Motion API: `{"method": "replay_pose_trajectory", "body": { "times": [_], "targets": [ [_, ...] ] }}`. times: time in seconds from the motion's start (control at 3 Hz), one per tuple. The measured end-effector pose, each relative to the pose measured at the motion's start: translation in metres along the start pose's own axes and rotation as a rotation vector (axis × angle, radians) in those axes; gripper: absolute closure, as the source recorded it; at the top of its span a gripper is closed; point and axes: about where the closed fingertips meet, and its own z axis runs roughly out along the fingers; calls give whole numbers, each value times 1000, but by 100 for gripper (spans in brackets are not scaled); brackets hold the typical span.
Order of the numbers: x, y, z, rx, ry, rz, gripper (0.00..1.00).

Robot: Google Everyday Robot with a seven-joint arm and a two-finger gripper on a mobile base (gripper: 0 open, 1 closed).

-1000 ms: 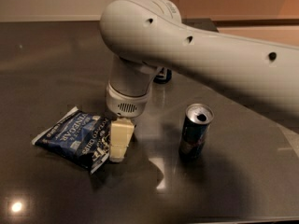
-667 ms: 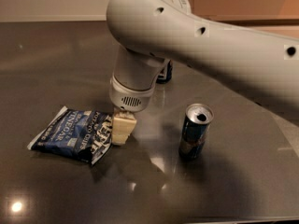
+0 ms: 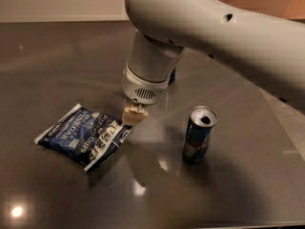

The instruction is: Move blue chip bag near pepsi can

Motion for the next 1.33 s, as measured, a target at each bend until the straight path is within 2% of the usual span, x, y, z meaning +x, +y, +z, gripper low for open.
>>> {"method": "replay_pose_trajectory", "body": {
  "times": [0.33,0.67,1.33],
  "targets": [
    [13,-11,-11,24,-1,28,100],
    [30,-27,-25,63,5,70,100],
    [80,-64,-64,162,23,185,100]
  ]
}}
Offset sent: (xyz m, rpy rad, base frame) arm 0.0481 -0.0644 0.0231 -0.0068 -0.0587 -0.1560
